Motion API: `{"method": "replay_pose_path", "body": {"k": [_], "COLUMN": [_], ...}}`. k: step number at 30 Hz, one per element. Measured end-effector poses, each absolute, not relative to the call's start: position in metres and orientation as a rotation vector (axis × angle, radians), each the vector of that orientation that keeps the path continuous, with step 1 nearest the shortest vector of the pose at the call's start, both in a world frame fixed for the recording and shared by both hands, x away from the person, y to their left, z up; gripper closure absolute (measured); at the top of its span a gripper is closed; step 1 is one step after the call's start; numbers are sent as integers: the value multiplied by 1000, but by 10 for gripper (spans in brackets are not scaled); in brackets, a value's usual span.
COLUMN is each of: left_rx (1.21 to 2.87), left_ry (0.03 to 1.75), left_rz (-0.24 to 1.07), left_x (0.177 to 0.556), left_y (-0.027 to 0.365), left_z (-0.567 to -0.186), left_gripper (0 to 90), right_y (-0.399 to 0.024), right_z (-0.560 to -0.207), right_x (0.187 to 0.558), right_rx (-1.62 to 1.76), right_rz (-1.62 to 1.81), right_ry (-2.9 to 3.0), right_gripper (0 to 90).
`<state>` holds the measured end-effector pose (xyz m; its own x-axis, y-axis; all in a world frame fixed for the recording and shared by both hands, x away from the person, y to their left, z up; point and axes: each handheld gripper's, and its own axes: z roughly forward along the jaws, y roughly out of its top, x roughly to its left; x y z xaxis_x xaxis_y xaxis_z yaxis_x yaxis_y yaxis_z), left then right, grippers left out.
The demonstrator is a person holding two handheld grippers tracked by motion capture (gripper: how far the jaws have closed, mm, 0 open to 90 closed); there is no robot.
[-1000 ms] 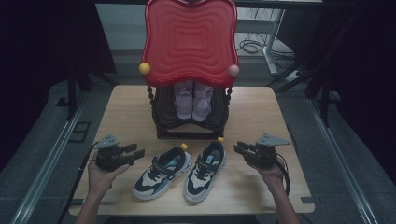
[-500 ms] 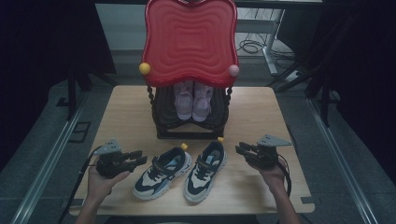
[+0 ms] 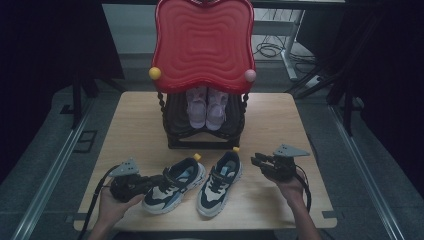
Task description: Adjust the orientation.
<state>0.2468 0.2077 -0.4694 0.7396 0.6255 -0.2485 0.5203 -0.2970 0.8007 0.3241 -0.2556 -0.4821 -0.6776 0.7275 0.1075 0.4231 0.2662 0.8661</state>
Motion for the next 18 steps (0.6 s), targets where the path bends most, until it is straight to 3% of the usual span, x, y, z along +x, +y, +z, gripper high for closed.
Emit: {"method": "replay_pose_path", "body": {"k": [18], "left_rx": [2090], "left_ry": [847], "left_rz": [32], "left_x": [221], "left_y": [173], "left_z": [-494], "left_gripper": [897], "right_y": [-256], "right_z": [-482], "right_x": [325], "right_rx": [1058], "right_rz": [1380], "right_ry": [2226], "right_gripper": [697]}}
